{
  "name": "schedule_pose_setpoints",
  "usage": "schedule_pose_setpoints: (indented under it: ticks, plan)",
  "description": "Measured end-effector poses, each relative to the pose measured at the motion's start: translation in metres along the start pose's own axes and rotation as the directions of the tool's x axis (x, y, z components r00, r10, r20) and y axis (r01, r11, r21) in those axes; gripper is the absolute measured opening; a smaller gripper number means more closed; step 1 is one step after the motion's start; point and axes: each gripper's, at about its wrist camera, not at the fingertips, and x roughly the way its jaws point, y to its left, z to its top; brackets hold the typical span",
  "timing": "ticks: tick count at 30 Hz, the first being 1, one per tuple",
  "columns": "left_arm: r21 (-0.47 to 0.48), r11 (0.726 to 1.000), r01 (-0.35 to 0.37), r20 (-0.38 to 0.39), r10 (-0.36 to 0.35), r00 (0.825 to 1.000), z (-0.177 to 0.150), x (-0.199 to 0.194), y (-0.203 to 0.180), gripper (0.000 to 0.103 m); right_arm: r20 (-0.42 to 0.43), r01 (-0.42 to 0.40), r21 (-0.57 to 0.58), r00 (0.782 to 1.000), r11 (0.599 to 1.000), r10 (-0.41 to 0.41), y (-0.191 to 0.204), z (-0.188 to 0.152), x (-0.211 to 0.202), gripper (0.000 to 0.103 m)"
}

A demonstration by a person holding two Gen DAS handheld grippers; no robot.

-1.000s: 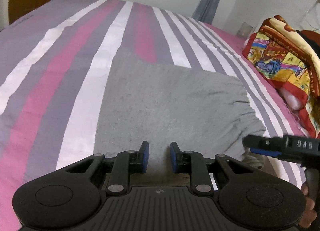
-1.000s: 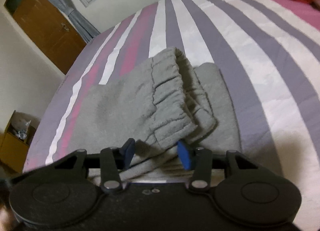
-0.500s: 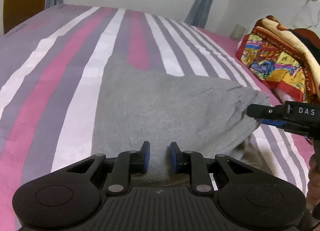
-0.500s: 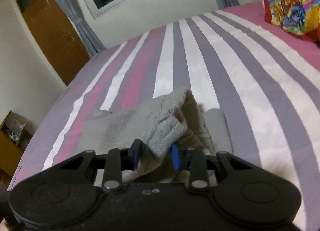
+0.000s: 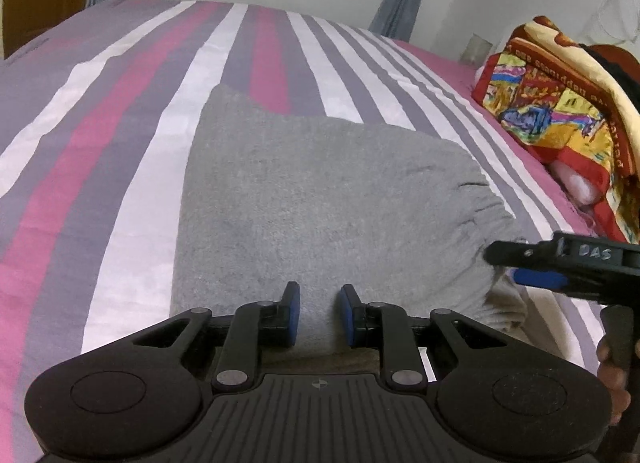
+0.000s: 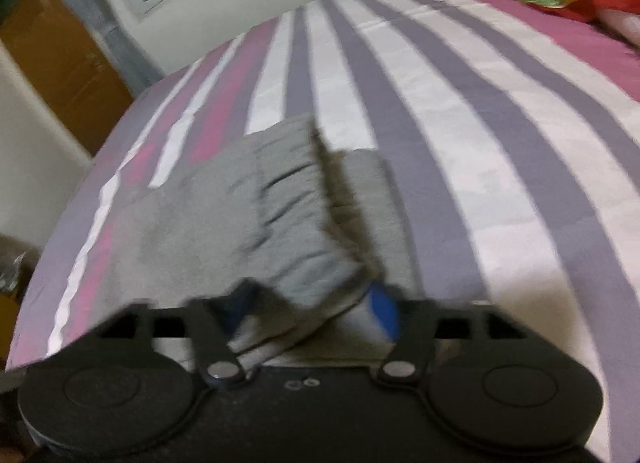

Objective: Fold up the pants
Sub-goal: 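Grasp the elastic waistband with the right tool and fold it over the stack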

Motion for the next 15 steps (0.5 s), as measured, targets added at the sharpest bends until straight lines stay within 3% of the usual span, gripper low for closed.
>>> schedule_pose_setpoints:
  ticks: [10,15]
  plan:
    - [-0.015,1.000,0.014,0.002,-0.014,1.000,0.000,0.002,0.003,0.023,-0.066,-0.096,0.190,0.992,0.977,0.110,-0.021,0.010,0.027,0.058]
    - [-0.043,0.999,0.018,0.002,-0.018,1.000,0.003,0.003,0.005,0.023,-0.011,-0.087,0.123,0.996,0.989,0.089,-0.007,0.007,0.015,0.042]
